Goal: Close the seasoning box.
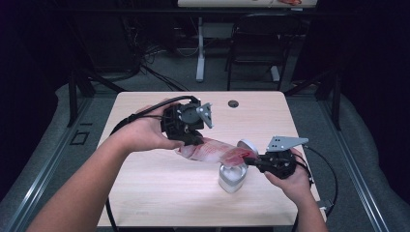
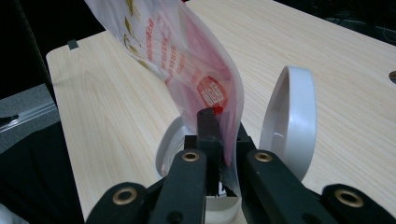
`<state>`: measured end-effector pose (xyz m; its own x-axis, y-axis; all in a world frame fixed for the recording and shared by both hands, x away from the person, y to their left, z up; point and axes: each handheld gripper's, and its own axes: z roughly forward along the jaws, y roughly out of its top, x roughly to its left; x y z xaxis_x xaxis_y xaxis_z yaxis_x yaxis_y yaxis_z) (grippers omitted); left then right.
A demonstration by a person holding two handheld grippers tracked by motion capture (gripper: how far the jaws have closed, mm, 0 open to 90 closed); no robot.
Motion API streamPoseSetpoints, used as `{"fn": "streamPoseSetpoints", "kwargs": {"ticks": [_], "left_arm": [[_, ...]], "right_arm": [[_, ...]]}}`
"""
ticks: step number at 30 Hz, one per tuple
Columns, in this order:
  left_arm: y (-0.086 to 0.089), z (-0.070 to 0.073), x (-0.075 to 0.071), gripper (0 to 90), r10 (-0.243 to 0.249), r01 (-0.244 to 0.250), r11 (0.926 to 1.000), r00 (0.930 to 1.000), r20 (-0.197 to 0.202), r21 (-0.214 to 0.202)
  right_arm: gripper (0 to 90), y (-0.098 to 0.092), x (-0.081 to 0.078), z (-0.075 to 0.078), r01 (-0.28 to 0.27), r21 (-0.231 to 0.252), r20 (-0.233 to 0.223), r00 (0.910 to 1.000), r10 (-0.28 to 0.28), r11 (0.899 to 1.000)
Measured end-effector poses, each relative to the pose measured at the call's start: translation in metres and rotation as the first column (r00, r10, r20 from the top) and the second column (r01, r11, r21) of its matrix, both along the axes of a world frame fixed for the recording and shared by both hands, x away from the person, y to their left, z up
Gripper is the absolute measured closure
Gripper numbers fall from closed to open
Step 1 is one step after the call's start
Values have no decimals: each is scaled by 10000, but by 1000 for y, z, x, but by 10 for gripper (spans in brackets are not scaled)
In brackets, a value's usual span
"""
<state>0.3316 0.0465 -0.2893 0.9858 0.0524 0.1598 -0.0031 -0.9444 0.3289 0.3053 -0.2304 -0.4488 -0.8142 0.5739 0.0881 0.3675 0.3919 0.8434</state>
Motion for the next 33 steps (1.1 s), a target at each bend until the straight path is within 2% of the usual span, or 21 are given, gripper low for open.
{"fn": "streamPoseSetpoints", "kwargs": {"ticks": [20, 33], "left_arm": [[-11, -1, 1, 830, -147, 147, 9999, 9999, 14, -25], [-13, -1, 0, 829, -189, 189, 9998, 9998, 20, -46]], "right_arm": [[887, -7, -1, -3, -37, -280, -256, 9997, 30, 9996], [885, -8, 0, -3, -104, -407, -258, 9996, 94, 9991]]}}
